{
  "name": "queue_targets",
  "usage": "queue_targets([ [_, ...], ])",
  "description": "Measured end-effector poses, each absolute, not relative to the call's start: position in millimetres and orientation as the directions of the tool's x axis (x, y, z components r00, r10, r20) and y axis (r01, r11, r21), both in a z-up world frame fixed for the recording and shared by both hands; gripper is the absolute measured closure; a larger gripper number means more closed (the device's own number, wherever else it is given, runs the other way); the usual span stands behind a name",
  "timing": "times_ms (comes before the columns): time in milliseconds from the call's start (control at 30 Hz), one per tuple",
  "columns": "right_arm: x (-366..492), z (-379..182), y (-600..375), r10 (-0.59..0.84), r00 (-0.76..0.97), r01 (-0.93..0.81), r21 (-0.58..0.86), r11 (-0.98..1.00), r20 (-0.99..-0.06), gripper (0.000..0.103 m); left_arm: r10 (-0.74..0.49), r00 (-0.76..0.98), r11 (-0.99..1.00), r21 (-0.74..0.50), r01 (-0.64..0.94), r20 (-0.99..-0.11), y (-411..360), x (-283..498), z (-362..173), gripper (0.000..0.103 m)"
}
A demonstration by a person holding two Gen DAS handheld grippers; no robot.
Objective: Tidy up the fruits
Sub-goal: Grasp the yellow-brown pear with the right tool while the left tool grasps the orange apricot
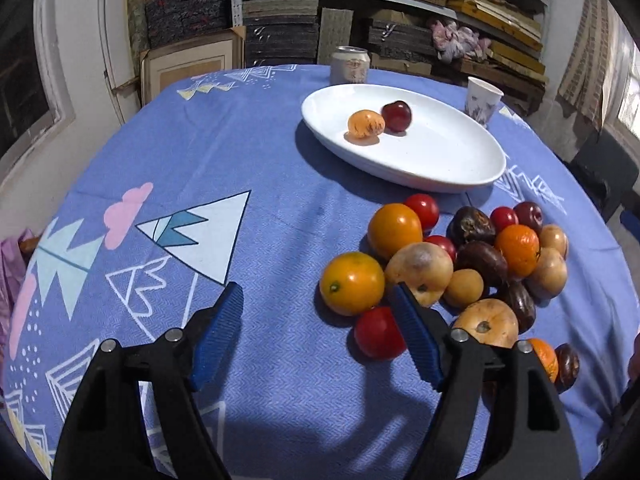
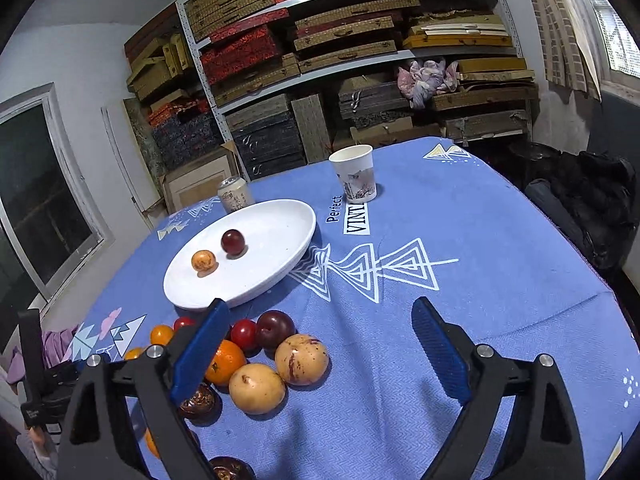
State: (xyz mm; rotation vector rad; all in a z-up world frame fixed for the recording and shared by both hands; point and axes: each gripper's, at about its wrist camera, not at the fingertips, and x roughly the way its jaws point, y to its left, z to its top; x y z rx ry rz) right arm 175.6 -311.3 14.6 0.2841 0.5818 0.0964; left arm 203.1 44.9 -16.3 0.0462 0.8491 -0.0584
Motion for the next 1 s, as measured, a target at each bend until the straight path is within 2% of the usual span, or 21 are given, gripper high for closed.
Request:
queue_targets([
  [167, 175.5, 13.7, -305.0, 0.156, 0.829, -0.012, 0.263, 0.965, -0.537, 0.010, 0.036, 0.670, 0.998, 0.062, 0.015, -0.741, 55.2, 210.4, -14.8, 0.018],
  [300, 175.6, 13.0, -303.0, 0.149, 0.827, -0.010, 0.251, 0.968, -0.542, 0.010, 0.067, 0.670, 0.994, -0.006, -0.107, -0.740, 90.6, 215.9, -8.2, 0.020],
  [400, 175.7, 12.1, -301.5, 0.155, 0.825, -0.013, 0.256, 0.967, -0.544, 0.010, -0.013, 0.661, 0.995, -0.073, -0.064, -0.750, 90.4, 215.3, -9.4, 0.026],
  [500, 175.3, 11.9, -299.4, 0.154, 0.825, -0.020, 0.246, 0.969, -0.544, 0.010, 0.026, 0.680, 0.999, 0.044, 0.010, -0.733, 63.1, 210.5, -12.1, 0.026],
  [633, 174.1, 11.4, -296.6, 0.154, 0.824, -0.027, 0.233, 0.972, -0.546, 0.010, 0.024, 0.664, 0.997, 0.064, 0.037, -0.747, 53.7, 213.9, -20.0, 0.027],
  [700, 175.7, 9.7, -293.7, 0.152, 0.817, -0.032, 0.221, 0.975, -0.556, 0.010, 0.002, 0.655, 0.999, 0.035, 0.037, -0.755, 57.4, 217.0, -20.7, 0.028],
  [867, 181.1, -0.1, -281.5, 0.155, 0.787, -0.062, 0.174, 0.983, -0.597, 0.010, -0.063, 0.648, 0.996, -0.003, 0.094, -0.759, 54.2, 221.6, -21.9, 0.047],
  [1000, 184.0, -7.9, -271.9, 0.155, 0.768, -0.089, 0.135, 0.987, -0.621, 0.010, -0.085, 0.645, 0.993, -0.013, 0.116, -0.759, 49.1, 228.3, -24.6, 0.051],
])
